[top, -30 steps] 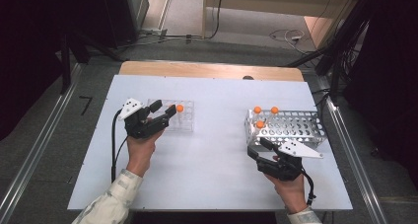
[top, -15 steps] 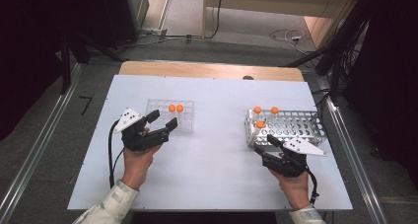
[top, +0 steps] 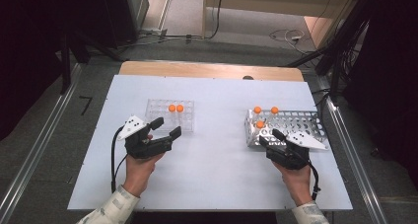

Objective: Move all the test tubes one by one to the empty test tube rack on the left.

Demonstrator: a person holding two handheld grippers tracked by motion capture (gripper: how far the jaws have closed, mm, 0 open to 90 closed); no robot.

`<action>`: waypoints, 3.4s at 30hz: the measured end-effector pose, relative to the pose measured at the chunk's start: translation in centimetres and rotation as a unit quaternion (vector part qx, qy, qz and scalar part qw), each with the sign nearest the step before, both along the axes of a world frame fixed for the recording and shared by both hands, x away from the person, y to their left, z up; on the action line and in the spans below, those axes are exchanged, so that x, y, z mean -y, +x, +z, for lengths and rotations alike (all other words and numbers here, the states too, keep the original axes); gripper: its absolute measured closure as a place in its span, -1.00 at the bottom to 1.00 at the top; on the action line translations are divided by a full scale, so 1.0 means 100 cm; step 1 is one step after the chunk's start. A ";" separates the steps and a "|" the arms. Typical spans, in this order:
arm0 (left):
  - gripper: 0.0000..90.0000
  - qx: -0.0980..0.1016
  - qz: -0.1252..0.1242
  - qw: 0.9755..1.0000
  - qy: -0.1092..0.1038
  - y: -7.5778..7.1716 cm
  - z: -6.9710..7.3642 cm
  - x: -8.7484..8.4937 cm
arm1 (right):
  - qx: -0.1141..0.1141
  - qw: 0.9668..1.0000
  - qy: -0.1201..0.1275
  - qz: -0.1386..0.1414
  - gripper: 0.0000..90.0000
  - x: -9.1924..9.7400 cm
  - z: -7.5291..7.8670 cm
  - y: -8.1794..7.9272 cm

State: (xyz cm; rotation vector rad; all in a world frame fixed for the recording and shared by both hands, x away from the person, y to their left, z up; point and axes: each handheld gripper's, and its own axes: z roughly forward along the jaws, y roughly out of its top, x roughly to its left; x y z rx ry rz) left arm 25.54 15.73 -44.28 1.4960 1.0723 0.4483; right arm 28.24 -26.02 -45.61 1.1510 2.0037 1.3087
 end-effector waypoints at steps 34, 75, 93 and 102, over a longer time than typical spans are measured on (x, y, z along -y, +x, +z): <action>-0.51 -0.006 -0.008 1.000 0.004 0.002 -0.004 0.003 | 0.039 0.999 -0.013 -0.005 0.59 -0.020 -0.002 0.016; -0.51 -0.005 -0.041 0.999 0.015 -0.002 -0.006 0.017 | 0.024 0.995 0.014 0.094 0.61 -0.058 0.009 -0.025; -0.49 0.001 -0.100 0.995 0.029 -0.013 -0.008 0.048 | 0.003 0.988 -0.005 0.152 0.61 -0.103 -0.004 -0.032; -0.34 0.018 -0.131 0.991 0.024 -0.017 -0.008 0.058 | 0.000 0.983 -0.013 0.183 0.61 -0.125 -0.006 -0.036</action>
